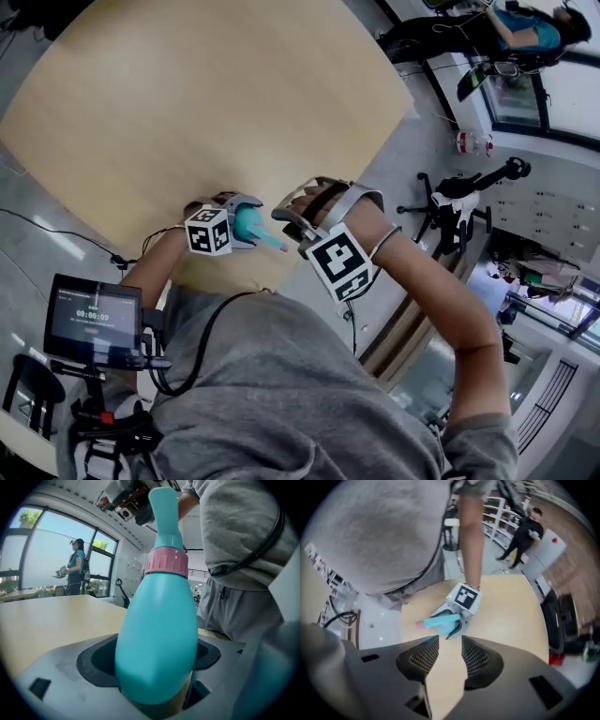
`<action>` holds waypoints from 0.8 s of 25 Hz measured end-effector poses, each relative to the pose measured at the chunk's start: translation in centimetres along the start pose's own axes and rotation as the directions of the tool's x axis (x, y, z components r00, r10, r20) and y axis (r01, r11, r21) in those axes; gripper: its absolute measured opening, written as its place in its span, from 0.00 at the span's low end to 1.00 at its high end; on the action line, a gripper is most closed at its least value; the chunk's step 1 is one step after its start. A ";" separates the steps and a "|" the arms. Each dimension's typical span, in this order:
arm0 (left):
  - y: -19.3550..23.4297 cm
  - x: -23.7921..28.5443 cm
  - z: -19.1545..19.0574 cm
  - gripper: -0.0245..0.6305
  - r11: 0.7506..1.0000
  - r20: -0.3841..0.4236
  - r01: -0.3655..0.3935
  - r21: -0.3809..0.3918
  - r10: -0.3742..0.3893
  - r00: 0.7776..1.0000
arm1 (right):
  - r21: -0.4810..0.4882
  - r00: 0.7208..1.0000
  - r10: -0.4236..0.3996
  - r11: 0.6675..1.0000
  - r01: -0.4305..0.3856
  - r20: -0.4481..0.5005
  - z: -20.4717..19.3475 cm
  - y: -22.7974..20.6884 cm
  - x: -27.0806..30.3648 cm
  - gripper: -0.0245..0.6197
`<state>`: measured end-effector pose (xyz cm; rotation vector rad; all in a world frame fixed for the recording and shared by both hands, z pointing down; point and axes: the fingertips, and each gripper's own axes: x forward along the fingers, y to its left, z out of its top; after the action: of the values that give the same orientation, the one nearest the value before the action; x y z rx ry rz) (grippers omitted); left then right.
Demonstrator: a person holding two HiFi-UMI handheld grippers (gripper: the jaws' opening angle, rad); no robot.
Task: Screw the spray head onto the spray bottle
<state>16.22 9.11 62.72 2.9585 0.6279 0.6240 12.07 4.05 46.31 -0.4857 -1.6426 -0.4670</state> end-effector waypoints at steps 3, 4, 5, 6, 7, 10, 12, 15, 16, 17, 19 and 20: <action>-0.4 -0.1 -0.1 0.66 0.996 -0.029 0.080 0.029 -0.079 0.996 | -0.290 1.000 0.000 0.957 -0.004 -0.014 1.7 1.7 1.1 0.25; -0.5 -0.1 -0.2 0.66 0.994 -0.037 0.101 0.036 -0.100 0.994 | -0.370 1.000 -0.009 0.929 0.000 -0.022 2.1 2.0 1.5 0.25; -0.6 -0.1 -0.2 0.66 0.992 -0.044 0.122 0.042 -0.120 0.992 | -0.439 0.999 -0.023 0.899 0.008 -0.028 2.4 2.0 1.7 0.25; -0.8 -0.1 -0.2 0.66 0.989 -0.049 0.142 0.047 -0.139 0.989 | -0.496 0.999 -0.040 0.868 0.020 -0.031 2.7 1.9 1.9 0.25; -0.9 -0.1 -0.3 0.66 0.986 -0.054 0.160 0.051 -0.157 0.986 | -0.539 0.998 -0.057 0.842 0.032 -0.030 3.0 1.6 2.0 0.25; -1.4 -0.3 -0.3 0.66 0.977 -0.069 0.204 0.063 -0.200 0.977 | -0.622 0.998 -0.052 0.783 0.017 -0.039 3.3 1.5 2.5 0.25; -1.6 -0.3 -0.3 0.66 0.972 -0.079 0.225 0.074 -0.219 0.972 | -0.644 0.999 -0.019 0.765 -0.015 -0.046 3.4 1.9 2.8 0.25; -1.7 -0.2 -0.3 0.66 0.968 -0.083 0.240 0.073 -0.234 0.969 | -0.643 0.998 0.024 0.763 -0.060 -0.065 3.4 2.4 2.8 0.25; -1.8 -0.2 -0.3 0.66 0.966 -0.084 0.247 0.072 -0.241 0.967 | -0.648 0.996 0.038 0.757 -0.082 -0.082 3.2 2.7 2.7 0.25; -1.8 -0.2 -0.3 0.66 0.963 -0.087 0.258 0.072 -0.252 0.964 | -0.653 0.993 0.053 0.750 -0.106 -0.101 3.0 3.1 2.7 0.25; -2.0 -0.4 -0.4 0.66 0.956 -0.099 0.285 0.073 -0.277 0.956 | -0.660 0.991 0.066 0.740 -0.128 -0.118 2.7 3.6 3.1 0.25; -2.2 -0.5 -0.5 0.66 0.952 -0.105 0.296 0.075 -0.288 0.952 | -0.659 0.992 0.064 0.742 -0.121 -0.110 2.8 3.7 3.5 0.25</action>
<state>14.76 10.88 62.68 2.8422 1.1057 0.7237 11.43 8.80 49.51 -1.0635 -1.3263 -0.9992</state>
